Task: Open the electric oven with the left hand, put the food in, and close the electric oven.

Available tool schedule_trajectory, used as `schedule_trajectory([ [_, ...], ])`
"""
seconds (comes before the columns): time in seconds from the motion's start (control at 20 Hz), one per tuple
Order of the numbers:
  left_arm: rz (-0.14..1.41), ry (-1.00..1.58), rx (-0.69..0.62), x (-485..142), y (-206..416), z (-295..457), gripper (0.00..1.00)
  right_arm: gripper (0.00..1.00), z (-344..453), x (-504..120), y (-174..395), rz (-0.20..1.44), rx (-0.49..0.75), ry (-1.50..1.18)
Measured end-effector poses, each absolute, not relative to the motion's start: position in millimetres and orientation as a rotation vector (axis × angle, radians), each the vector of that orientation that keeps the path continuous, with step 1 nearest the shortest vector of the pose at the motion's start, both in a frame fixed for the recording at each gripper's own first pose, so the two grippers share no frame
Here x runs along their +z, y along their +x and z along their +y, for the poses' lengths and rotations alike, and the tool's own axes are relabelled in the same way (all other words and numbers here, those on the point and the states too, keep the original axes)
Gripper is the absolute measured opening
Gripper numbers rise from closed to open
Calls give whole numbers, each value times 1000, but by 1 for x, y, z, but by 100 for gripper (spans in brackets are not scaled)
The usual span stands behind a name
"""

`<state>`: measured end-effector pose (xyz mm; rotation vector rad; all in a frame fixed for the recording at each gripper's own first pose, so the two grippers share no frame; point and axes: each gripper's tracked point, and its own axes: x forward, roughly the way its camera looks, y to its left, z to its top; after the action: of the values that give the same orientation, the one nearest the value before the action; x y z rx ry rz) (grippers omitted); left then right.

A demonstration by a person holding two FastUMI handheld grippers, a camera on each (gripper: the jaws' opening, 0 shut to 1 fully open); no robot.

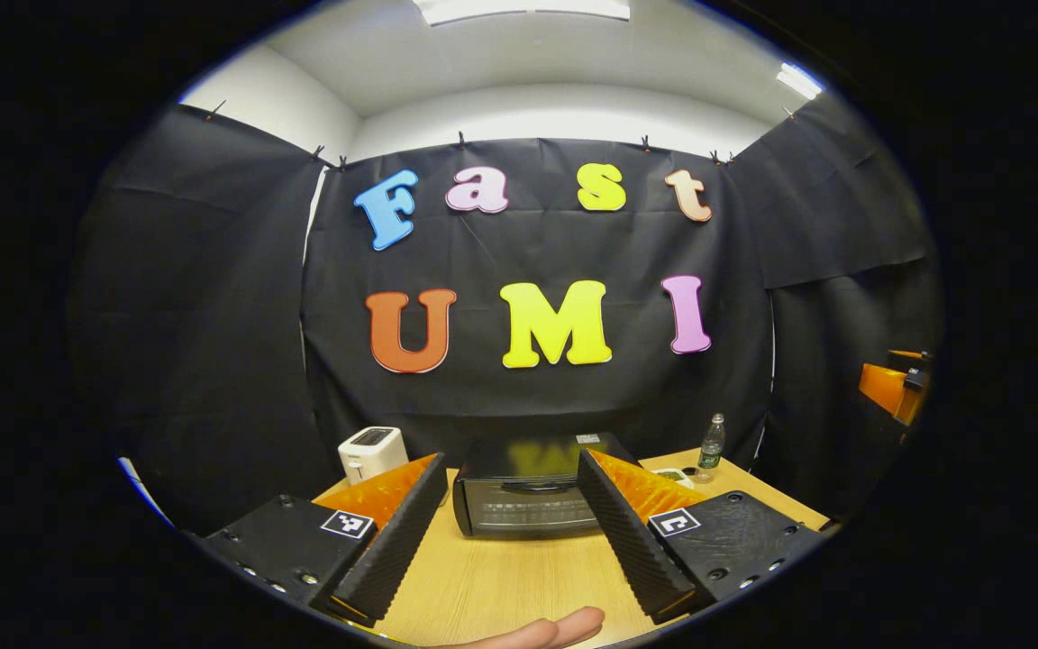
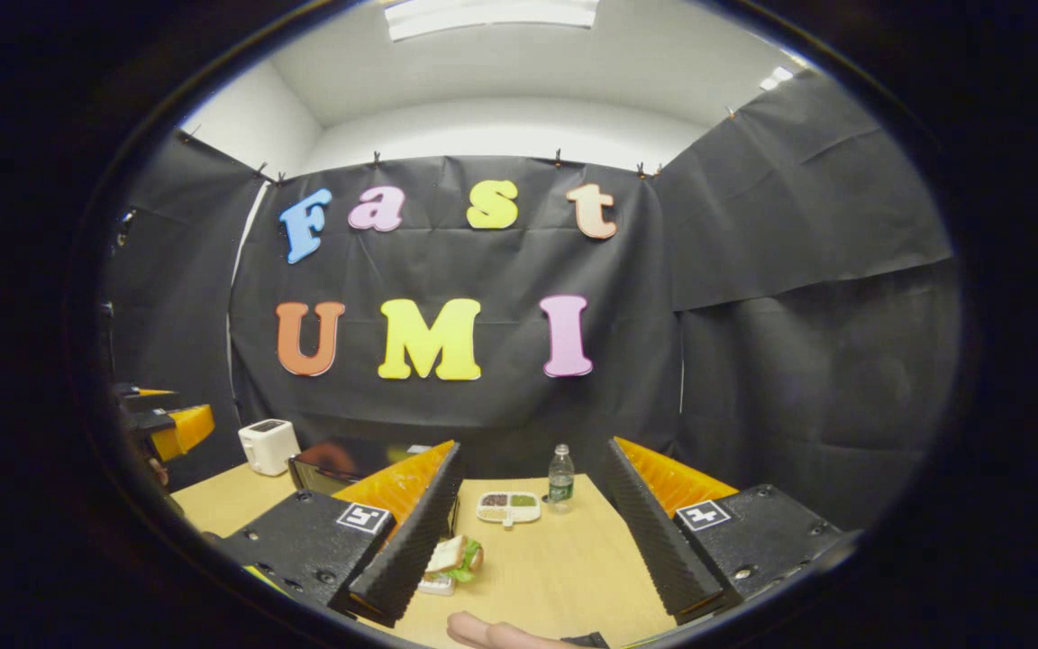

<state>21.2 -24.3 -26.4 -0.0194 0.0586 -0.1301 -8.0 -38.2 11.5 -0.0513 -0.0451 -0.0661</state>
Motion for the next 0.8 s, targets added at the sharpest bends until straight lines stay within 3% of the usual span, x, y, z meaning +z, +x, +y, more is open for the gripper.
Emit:
schedule_trajectory([
  [0.35,156,-1,-158,-69,106,-53,95,100,-39,9,-3,-50,-14,-18],
  [0.4,177,6,-169,-78,118,-59,95,90,-38,9,-3,-48,-6,-21],
  [0.45,194,15,-185,-89,130,-67,95,100,-41,9,-3,-54,-4,-27],
  [0.8,354,60,-186,-158,206,-92,96,100,-69,12,2,-84,-49,-43],
])
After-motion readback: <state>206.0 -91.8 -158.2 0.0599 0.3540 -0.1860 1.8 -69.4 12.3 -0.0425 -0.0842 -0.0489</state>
